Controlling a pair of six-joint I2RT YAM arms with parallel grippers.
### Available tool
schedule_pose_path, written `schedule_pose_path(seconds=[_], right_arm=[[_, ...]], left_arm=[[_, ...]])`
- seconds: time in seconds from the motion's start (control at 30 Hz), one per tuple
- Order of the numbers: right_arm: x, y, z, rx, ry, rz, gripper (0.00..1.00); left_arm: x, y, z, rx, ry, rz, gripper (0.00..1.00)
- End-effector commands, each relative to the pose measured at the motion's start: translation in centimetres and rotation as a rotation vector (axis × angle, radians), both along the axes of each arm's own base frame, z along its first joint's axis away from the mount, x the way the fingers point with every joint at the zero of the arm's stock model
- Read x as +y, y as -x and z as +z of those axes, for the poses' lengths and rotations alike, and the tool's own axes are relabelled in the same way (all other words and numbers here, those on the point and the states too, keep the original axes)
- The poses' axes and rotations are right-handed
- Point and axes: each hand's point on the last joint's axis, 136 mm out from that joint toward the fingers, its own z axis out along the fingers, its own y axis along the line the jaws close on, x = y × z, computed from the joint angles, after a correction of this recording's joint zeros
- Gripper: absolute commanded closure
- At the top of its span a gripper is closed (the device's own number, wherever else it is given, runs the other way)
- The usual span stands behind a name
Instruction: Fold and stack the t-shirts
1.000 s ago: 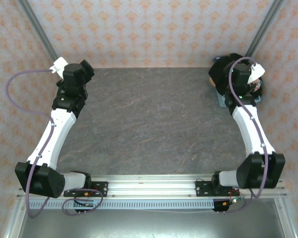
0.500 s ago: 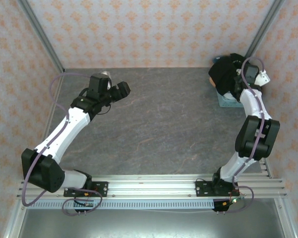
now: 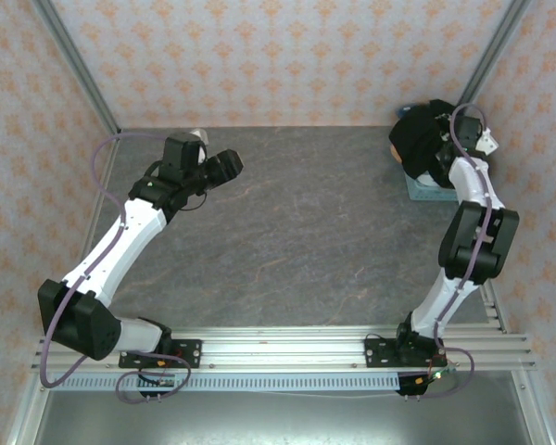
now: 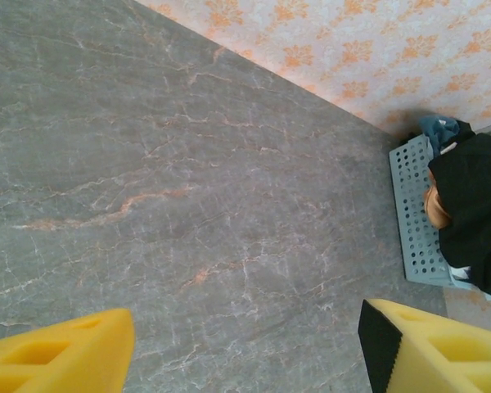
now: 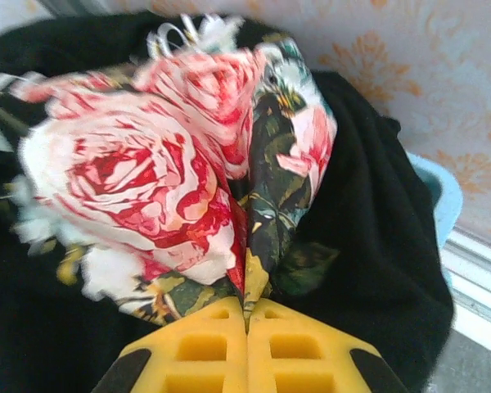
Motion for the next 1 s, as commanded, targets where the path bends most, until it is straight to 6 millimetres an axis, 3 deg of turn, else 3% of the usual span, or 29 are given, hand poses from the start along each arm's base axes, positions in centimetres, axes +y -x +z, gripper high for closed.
schedule_pose_path(seconds=[0.0, 0.13, 0.27, 0.47, 0.6, 0.67, 0.77, 0.83, 0.97], right_arm=[[3.0, 1.5, 10.1, -0.192, 0.099, 0.032, 1.00], [5.9, 2.8, 17.4, -0.365, 0.118, 0.078, 1.00], [9.0, 2.1, 25.1, -0.545, 0.078, 0.204, 1.00], [18.0, 1.8, 38.1, -0.834, 0.050, 0.553, 1.00], [25.2, 2.9, 42.9, -0.946, 0.000, 0.757, 1.00], [28.7, 3.0, 42.9, -0.942, -0.052, 0.841, 1.00], [35.3, 2.7, 39.5, -0.845, -0.136, 0.974, 1.00], [40.1, 2.9, 35.8, -0.763, -0.194, 1.057, 1.00], [49.8, 4.7, 25.7, -0.575, -0.316, 1.207, 1.00]], left_arm=[[0.2, 0.3, 1.0, -0.009, -0.006, 0.010, 0.27], [-0.1, -0.2, 0.7, -0.003, -0.001, 0.011, 0.28], [-0.3, -0.8, 0.3, 0.004, 0.001, 0.011, 0.29], [0.8, -1.3, 0.1, 0.018, -0.048, 0.064, 0.29], [2.7, -1.0, 0.0, 0.038, -0.114, 0.147, 0.28], [4.1, -0.5, 0.2, 0.048, -0.157, 0.206, 0.27], [7.1, 0.8, 0.6, 0.078, -0.249, 0.325, 0.23], [8.7, 1.6, 1.1, 0.083, -0.284, 0.379, 0.22], [11.4, 3.2, 1.6, 0.087, -0.314, 0.461, 0.20]])
